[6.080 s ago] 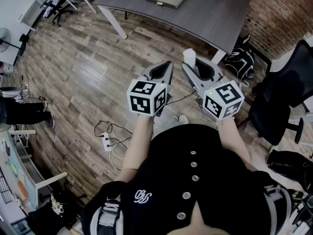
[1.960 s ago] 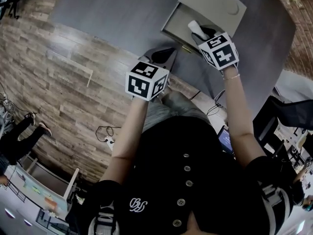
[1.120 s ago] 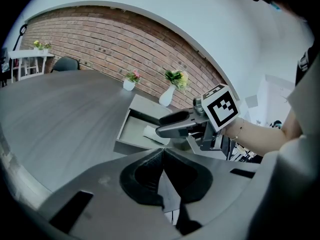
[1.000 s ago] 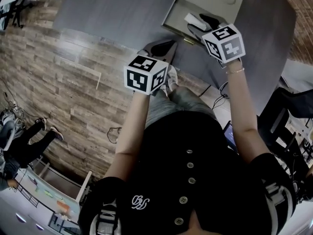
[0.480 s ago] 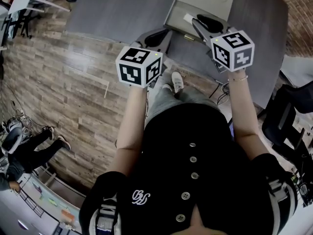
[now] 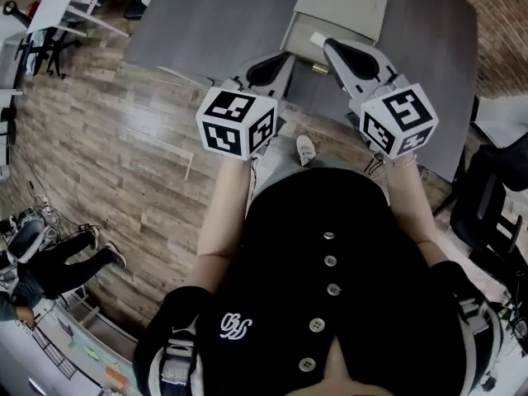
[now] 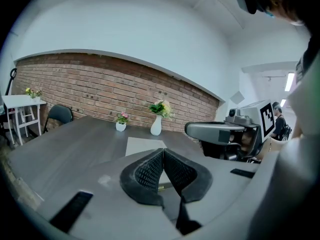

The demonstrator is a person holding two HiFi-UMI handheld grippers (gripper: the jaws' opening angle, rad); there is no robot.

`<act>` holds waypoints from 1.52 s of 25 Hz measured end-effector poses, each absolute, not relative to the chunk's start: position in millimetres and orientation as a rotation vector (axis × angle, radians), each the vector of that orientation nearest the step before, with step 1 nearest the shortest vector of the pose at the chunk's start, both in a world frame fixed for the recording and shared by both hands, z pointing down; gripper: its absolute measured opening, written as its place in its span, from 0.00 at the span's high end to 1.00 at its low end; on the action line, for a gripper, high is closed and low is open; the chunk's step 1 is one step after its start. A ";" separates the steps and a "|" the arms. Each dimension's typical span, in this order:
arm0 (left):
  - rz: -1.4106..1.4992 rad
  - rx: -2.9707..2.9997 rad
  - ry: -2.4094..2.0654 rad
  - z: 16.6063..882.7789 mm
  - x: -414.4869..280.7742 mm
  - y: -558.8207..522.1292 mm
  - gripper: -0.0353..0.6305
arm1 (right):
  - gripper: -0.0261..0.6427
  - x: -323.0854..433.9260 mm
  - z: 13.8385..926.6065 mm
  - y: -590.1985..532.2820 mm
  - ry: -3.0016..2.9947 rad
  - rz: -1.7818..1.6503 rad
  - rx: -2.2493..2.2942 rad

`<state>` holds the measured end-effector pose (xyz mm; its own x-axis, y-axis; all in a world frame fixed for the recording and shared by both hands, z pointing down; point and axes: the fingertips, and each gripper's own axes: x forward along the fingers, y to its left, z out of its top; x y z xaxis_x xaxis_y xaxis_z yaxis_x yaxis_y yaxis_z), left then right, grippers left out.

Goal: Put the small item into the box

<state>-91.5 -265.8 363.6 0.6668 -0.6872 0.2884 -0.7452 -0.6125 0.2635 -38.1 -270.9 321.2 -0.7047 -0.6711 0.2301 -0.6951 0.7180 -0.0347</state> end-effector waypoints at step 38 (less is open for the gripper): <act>0.329 2.487 -1.022 394.7 -61.3 -223.8 0.93 | 0.96 -46.3 352.7 -212.2 -2.727 0.387 1.012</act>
